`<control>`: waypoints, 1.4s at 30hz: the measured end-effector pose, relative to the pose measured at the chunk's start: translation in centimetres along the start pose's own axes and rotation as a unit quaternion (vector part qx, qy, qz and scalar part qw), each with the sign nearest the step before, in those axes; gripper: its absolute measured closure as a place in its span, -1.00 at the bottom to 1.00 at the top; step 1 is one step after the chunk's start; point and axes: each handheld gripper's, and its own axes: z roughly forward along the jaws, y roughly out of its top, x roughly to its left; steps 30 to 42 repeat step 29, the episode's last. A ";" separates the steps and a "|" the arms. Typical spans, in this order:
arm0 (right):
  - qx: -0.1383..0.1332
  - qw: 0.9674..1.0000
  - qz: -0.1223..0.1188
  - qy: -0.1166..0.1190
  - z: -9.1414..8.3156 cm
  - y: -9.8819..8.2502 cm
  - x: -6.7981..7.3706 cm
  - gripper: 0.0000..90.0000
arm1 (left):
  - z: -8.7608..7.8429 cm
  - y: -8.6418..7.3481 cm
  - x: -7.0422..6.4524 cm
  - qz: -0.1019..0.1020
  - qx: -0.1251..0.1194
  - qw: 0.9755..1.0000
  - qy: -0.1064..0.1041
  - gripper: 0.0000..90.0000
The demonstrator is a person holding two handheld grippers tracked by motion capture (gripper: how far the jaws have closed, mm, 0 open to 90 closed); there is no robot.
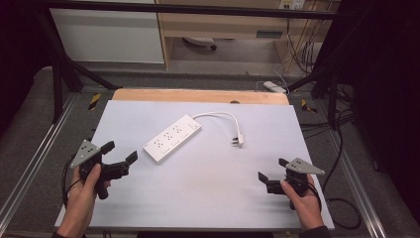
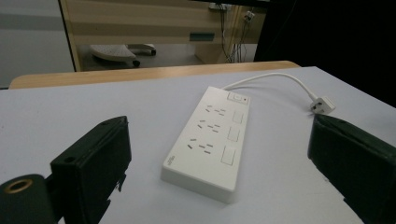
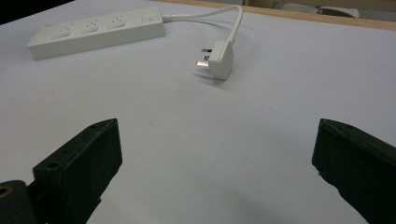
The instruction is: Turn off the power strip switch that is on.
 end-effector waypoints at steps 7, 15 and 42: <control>0.000 1.000 0.002 0.000 0.0 0.0 0.0 -0.95 | -0.8 -1.1 0.0 -0.002 0.008 1.000 0.001 -0.87; 0.000 1.000 0.000 -0.001 0.0 0.0 0.0 -0.95 | -1.2 -3.2 -0.2 -0.003 0.026 1.000 0.000 -0.86; 0.010 1.000 0.004 -0.017 0.1 -0.1 -0.2 -0.95 | -0.4 -6.3 -1.9 0.032 0.073 0.997 -0.009 -0.85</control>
